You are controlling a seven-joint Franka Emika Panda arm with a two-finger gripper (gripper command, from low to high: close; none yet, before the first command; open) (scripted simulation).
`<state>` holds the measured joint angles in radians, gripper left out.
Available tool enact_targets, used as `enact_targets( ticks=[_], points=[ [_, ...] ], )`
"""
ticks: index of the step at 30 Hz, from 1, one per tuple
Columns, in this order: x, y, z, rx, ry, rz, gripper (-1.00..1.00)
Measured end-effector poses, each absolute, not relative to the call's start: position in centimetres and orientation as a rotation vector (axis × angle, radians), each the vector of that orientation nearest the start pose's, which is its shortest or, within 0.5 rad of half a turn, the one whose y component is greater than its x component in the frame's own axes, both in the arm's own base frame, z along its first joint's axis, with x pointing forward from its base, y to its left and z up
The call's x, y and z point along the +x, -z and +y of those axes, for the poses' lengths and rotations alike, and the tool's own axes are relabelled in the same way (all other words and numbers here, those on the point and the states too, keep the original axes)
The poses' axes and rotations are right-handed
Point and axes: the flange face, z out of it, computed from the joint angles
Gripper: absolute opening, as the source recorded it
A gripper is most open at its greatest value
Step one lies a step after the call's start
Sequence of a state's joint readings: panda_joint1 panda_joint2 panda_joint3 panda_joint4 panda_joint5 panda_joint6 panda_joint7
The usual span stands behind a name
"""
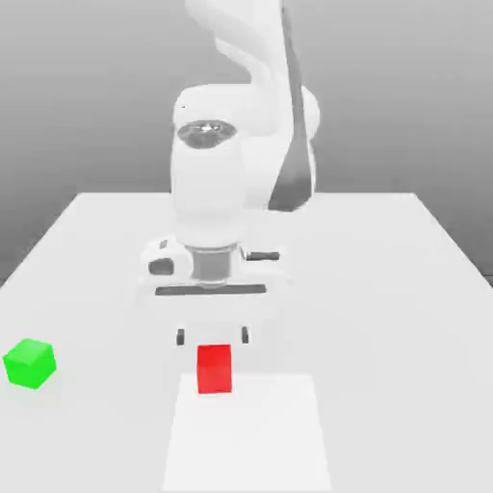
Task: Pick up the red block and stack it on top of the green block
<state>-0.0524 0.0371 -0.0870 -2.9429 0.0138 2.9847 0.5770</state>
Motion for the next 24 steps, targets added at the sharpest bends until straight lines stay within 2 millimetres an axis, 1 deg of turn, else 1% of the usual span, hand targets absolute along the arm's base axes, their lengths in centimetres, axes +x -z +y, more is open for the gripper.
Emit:
enact_targets(
  ticks=[2, 3, 8, 9, 10, 12, 18, 19, 20, 21, 23, 24],
  points=[
    [32.0, -15.6, -4.7, -2.935, 0.003, 1.122, 0.00],
    [31.9, -14.8, -4.7, -2.936, 0.002, 1.121, -1.00],
    [31.9, -14.8, -4.7, -2.935, 0.001, 1.123, -1.00],
    [31.8, -14.4, -4.7, -2.935, 0.000, 1.122, -1.00],
    [31.9, -14.6, -4.7, -2.935, 0.000, 1.122, -1.00],
    [32.0, -15.8, -4.7, -2.935, 0.001, 1.123, -1.00],
    [31.9, -20.2, -4.7, -2.935, 0.000, 1.122, -1.00],
    [32.2, -20.7, -5.6, -2.911, 0.000, 1.175, -1.00],
    [32.7, -21.2, -7.1, -2.870, -0.001, 1.259, -1.00],
    [33.1, -21.6, -9.0, -2.818, -0.002, 1.361, -1.00],
    [33.8, -22.3, -13.6, -2.691, -0.002, 1.583, -1.00],
    [33.6, -22.6, -16.4, -2.611, -0.002, 1.708, -1.00]
  ],
)
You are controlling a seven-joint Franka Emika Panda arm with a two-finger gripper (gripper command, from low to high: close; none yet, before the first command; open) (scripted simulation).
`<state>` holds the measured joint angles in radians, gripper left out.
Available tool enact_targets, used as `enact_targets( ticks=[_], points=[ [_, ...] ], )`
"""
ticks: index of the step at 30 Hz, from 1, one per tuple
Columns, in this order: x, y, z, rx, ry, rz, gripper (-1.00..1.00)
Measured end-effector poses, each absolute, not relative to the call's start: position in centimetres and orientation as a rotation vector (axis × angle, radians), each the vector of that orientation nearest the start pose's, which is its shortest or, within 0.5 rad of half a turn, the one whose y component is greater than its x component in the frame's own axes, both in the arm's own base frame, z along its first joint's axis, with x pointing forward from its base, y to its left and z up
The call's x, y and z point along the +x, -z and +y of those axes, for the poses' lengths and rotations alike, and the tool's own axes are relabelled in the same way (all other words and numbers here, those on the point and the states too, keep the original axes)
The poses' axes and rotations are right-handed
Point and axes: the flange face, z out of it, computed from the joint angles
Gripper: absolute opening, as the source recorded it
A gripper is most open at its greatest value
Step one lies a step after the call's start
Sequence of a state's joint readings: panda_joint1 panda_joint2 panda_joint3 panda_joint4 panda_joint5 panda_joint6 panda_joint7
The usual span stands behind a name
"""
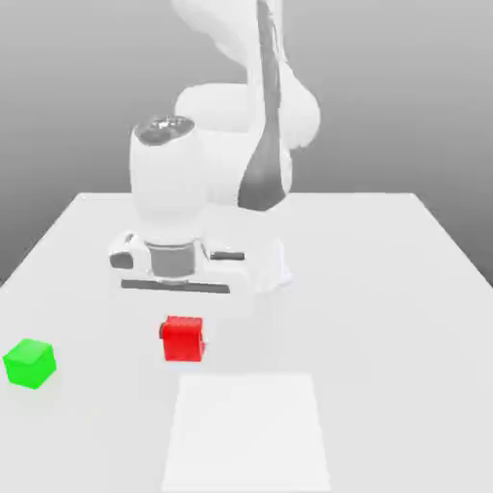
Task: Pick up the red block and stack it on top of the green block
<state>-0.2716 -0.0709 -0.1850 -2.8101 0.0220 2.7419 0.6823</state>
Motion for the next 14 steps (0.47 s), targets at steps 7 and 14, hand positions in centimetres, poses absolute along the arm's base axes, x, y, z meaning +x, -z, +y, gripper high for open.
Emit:
enact_targets(
  ticks=[7, 14],
  points=[
    [28.5, -23.4, -33.3, -2.070, 0.000, 2.359, -1.00],
    [28.8, -18.3, -33.5, -2.067, 0.000, 2.365, 1.00]
  ],
)
